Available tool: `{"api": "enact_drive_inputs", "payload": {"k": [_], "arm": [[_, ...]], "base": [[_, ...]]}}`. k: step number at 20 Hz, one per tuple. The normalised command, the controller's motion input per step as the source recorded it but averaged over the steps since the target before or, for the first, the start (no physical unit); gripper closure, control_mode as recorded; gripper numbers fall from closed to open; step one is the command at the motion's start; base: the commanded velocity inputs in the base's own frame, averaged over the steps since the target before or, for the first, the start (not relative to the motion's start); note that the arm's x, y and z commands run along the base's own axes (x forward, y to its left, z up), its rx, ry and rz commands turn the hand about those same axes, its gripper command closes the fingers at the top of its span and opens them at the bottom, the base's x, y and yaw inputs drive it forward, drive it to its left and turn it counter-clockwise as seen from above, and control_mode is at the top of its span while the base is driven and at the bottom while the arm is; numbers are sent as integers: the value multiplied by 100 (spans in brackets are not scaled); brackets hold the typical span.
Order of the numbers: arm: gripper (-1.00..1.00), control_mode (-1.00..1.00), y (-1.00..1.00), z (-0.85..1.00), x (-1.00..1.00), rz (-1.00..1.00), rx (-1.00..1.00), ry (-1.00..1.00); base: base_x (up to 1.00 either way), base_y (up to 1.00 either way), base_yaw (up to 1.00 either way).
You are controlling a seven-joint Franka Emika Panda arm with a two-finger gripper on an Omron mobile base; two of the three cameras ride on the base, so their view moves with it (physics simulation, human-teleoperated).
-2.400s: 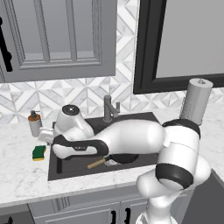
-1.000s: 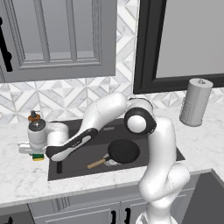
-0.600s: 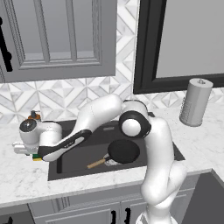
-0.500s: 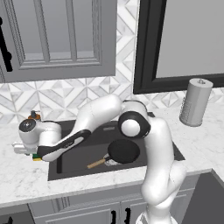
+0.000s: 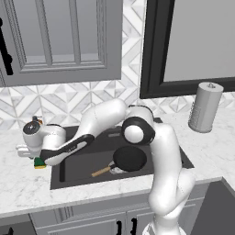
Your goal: Pick the pan and sponge and place them into the sink. Then turn on the water.
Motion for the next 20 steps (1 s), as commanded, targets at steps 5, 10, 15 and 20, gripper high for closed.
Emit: {"api": "enact_drive_inputs", "payload": {"k": [5, 10, 15, 20], "arm": [[-100, -100, 1, -20, 12, 0, 0, 0], [-100, -100, 2, -20, 13, 0, 0, 0], [-100, -100, 27, -4, 18, 0, -2, 0], [-100, -100, 42, -3, 16, 0, -5, 0]], "base": [[0, 0, 0], [0, 0, 0], [0, 0, 0], [0, 0, 0]]}}
